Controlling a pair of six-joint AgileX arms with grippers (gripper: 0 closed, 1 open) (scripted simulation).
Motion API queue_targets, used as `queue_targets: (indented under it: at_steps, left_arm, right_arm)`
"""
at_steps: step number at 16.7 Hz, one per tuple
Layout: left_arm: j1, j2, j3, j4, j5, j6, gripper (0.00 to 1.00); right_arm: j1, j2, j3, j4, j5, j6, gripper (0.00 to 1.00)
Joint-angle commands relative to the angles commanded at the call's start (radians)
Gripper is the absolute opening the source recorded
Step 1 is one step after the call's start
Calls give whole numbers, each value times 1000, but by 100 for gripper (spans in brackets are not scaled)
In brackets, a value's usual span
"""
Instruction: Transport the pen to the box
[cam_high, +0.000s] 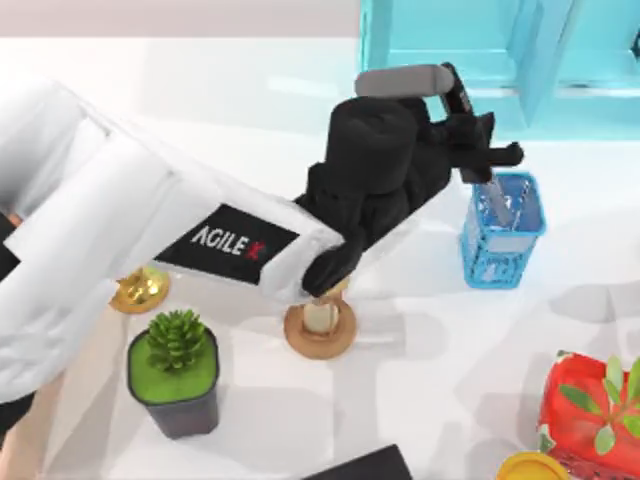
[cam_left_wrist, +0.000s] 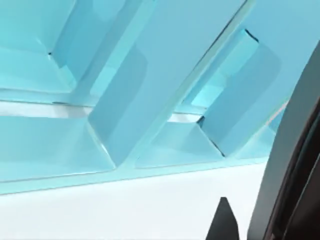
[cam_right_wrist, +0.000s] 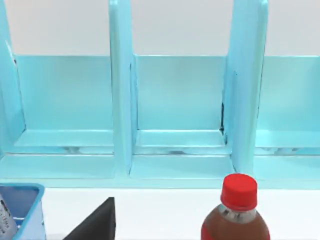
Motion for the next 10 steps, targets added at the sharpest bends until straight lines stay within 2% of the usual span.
queue_targets:
  at_steps: [10]
  left_arm:
    - [215, -428, -190, -257, 194, 35, 0]
  right_arm:
    - [0, 0, 0, 0, 0, 0, 100]
